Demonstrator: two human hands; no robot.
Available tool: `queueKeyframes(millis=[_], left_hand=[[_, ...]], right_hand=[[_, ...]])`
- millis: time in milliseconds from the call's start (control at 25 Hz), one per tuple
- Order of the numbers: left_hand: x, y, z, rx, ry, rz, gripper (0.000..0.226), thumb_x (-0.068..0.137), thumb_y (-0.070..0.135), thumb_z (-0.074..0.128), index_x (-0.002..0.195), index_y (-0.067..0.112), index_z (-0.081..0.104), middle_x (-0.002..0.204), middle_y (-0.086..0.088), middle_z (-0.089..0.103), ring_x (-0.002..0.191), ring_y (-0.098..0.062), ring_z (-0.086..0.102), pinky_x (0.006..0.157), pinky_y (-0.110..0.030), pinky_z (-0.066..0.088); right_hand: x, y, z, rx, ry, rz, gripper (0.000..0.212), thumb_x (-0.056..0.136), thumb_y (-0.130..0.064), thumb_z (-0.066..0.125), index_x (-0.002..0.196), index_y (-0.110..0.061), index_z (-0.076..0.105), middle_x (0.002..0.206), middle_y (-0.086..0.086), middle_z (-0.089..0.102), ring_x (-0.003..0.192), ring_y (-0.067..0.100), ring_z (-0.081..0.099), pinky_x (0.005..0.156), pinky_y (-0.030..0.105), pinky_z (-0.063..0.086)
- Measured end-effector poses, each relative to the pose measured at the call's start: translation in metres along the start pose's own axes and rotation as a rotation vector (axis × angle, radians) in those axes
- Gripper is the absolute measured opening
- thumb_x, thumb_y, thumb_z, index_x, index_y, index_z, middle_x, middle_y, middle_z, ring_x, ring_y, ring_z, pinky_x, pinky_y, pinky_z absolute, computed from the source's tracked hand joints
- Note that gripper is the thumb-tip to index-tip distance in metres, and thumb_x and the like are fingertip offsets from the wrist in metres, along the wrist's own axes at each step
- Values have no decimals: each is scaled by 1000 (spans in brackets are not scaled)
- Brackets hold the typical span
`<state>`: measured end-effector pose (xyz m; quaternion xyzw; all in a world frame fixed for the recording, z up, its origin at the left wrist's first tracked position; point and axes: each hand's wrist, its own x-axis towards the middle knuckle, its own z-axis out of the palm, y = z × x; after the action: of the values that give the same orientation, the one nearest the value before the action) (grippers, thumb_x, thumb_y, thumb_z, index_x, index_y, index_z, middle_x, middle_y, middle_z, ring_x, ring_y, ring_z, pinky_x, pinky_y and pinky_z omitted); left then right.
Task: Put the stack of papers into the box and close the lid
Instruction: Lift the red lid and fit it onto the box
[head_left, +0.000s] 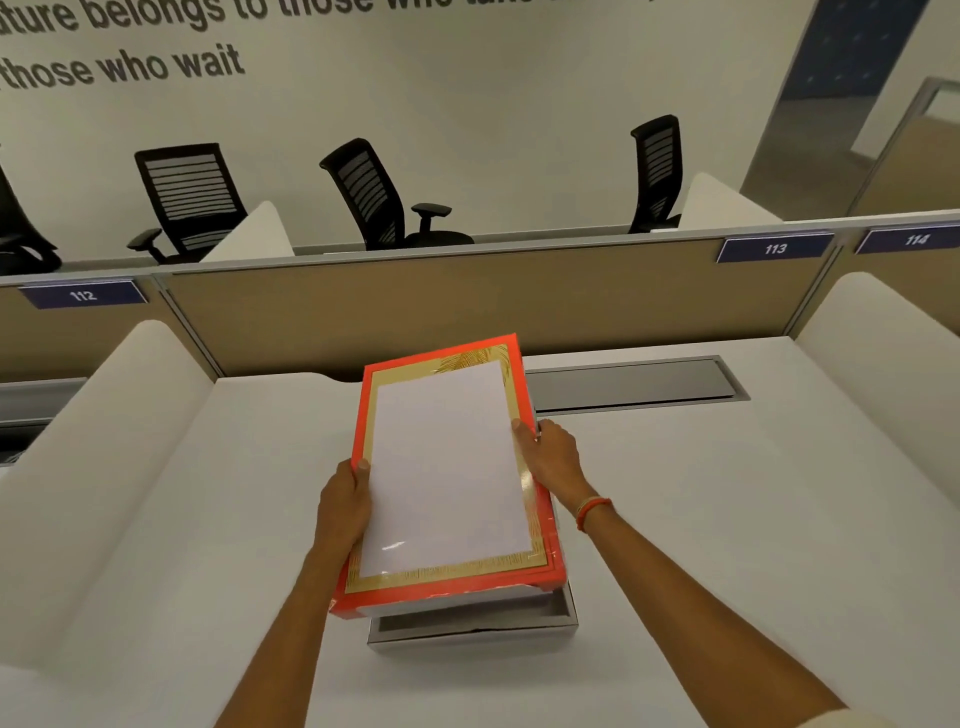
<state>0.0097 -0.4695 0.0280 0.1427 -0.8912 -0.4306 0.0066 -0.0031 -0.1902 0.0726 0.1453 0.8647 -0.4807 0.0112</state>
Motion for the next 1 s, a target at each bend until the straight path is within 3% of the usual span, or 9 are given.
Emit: queueKeyframes(millis=[120,240,560,1000], left_hand=[[-5,2,15,21,11,34,49,101,43,30,125,6,52,109,-15,65,98,-31,65,90,-44,54],[-8,0,27,100,2,29,51,102,42,27,128,5,50,106,-18,65,94,-33,64,88,-49,55],[-17,-7,50,215,20,-42,46,102,38,28,126,4,50,111,-19,62,98,-32,64,90,-47,55],[-14,-10,56,251,32,-60,47,103,36,26,130,5,46,113,-22,58,100,-36,62,87,-47,51]], right_hand=[[-3,27,8,-119,31,41,51,100,-50,34,114,-7,59,115,16,60,108,30,58,93,41,52],[-6,49,13,-181,2,91,53,101,-50,29,125,-9,53,124,18,51,117,32,50,103,46,46],[-6,79,25,-215,-33,136,55,102,-48,25,139,-12,42,131,17,47,123,31,47,107,43,43],[-2,93,31,-192,-63,138,53,103,-46,24,142,-14,41,127,19,48,120,33,48,108,47,42]])
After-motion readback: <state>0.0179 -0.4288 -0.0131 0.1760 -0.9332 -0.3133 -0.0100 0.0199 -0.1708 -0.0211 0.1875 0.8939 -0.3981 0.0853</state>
